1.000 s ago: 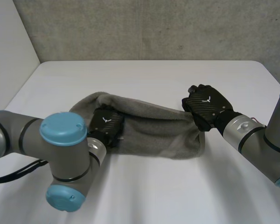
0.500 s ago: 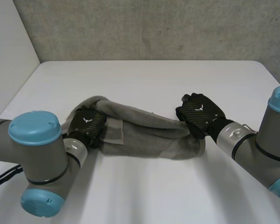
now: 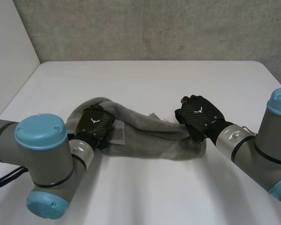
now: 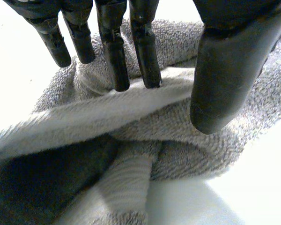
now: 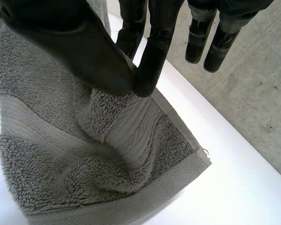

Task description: Fold the towel.

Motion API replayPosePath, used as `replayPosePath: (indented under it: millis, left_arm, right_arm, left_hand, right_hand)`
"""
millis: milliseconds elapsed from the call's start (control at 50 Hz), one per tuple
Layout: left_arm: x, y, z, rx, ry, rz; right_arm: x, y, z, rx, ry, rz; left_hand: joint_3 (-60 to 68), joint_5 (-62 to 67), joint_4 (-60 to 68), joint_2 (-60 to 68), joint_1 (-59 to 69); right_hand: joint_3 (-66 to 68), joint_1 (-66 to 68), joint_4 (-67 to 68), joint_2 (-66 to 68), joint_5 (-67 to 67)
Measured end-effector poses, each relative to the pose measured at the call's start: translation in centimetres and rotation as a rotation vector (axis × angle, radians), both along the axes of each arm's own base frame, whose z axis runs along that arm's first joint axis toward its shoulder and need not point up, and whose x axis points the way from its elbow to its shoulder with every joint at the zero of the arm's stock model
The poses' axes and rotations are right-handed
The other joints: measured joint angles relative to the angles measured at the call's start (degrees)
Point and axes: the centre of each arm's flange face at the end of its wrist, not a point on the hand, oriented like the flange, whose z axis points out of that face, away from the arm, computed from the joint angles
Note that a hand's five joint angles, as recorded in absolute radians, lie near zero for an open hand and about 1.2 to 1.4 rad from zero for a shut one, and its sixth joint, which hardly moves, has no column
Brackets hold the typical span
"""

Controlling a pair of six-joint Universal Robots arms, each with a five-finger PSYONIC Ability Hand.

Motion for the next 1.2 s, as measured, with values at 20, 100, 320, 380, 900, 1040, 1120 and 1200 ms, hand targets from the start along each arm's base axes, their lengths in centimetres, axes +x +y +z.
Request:
replayPosePath:
  millis: [20, 100, 320, 380, 900, 1040, 1120, 1200]
  left_arm:
    - [-0.2, 0.1, 0.1, -0.006, 0.003, -0.005]
    - [-0.6, 0.1, 0.3, -0.021, 0.012, -0.015]
    - [-0.3, -0.5, 0.0, -0.019, 0.013, -0.007]
    - [0.2, -0.8, -0.1, -0.009, 0.011, 0.003]
    - [11.1, -7.2, 4.2, -0.033, 0.200, 0.279]
    - [12.0, -8.3, 3.3, -0.017, 0.187, 0.316]
    - [12.0, -8.3, 2.6, 0.004, 0.178, 0.318]
    - [11.9, -8.1, 2.4, 0.014, 0.177, 0.314]
  right_arm:
    - [0.0, 0.0, 0.0, 0.000, 0.000, 0.000]
    - [0.0, 0.0, 0.0, 0.001, 0.001, 0.001]
    - [0.0, 0.0, -0.3, 0.006, 0.005, 0.001]
    - [0.0, -0.1, -0.5, 0.012, 0.005, -0.001]
    - [-1.2, -1.9, -0.5, 0.004, 0.018, -0.094]
    - [-1.1, -1.6, -0.7, 0.009, 0.021, -0.086]
    - [-1.0, -1.5, -0.8, 0.011, 0.022, -0.084]
    - [-1.0, -1.5, -0.8, 0.012, 0.023, -0.082]
  left_hand:
    - [0.0, 1.6, 0.0, 1.8, 1.6]
    - [0.0, 9.8, 0.0, 10.2, 9.7]
    - [0.0, 34.1, 0.0, 34.6, 31.4]
    - [0.0, 34.1, 0.0, 34.6, 31.4]
    - [0.0, 34.1, 0.0, 34.6, 31.7]
    - [0.0, 0.3, 0.0, 0.5, 0.4]
    - [0.0, -22.3, 0.0, -20.9, -20.7]
    - [0.0, -26.3, 0.0, -24.3, -23.7]
  right_hand:
    - [0.0, 0.0, 0.0, 0.0, 0.0]
    - [0.0, 0.0, 0.0, 0.0, 0.0]
    - [0.0, 0.0, 0.0, 0.0, 0.0]
    - [0.0, 0.0, 0.0, 0.0, 0.0]
    - [0.0, 0.0, 0.0, 0.0, 0.0]
    - [0.0, 0.0, 0.0, 0.0, 0.0]
    - [0.0, 0.0, 0.0, 0.0, 0.0]
    - [0.0, 0.0, 0.0, 0.0, 0.0]
